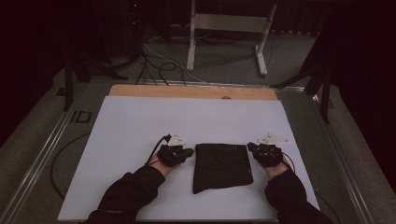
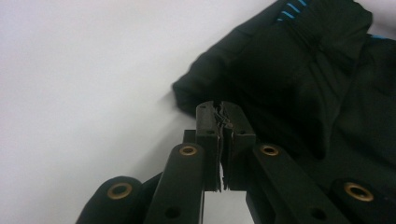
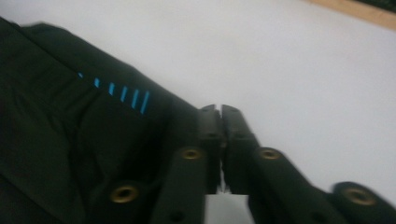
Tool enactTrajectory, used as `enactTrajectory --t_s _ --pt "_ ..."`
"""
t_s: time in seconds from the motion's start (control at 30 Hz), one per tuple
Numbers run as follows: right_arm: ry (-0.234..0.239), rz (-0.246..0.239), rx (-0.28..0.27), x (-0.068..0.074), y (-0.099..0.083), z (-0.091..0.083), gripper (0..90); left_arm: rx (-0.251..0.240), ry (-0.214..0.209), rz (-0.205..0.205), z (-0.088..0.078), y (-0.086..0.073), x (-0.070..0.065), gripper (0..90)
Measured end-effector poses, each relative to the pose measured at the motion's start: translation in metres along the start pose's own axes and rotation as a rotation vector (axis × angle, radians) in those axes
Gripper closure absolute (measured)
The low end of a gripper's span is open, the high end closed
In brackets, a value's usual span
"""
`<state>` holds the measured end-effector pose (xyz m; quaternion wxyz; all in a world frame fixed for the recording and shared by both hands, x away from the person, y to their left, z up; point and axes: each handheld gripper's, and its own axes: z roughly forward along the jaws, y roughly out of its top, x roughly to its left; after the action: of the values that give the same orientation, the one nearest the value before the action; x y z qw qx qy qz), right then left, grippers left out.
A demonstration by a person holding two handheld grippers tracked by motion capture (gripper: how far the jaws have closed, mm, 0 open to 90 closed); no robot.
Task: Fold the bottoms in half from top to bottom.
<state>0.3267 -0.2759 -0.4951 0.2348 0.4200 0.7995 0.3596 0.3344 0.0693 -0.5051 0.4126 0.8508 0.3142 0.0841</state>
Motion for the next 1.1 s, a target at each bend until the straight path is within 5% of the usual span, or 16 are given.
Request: enactTrajectory --t_s 0.47,0.83,1.1 --pt "0.105 0.002 0.084 0.008 -0.006 0.021 90.0 0.002 -0.059 0.004 0.014 -0.005 -0.009 89.4" --pt "0.154 0.027 0.058 0.014 -0.002 0.012 90.0 -0.037 -0.101 0.027 0.002 0.001 -0.014 89.4" --pt "0.225 0.035 0.033 0.021 -0.002 -0.001 90.0 -0.068 -0.212 0.064 -0.005 0.0 -0.017 89.4"
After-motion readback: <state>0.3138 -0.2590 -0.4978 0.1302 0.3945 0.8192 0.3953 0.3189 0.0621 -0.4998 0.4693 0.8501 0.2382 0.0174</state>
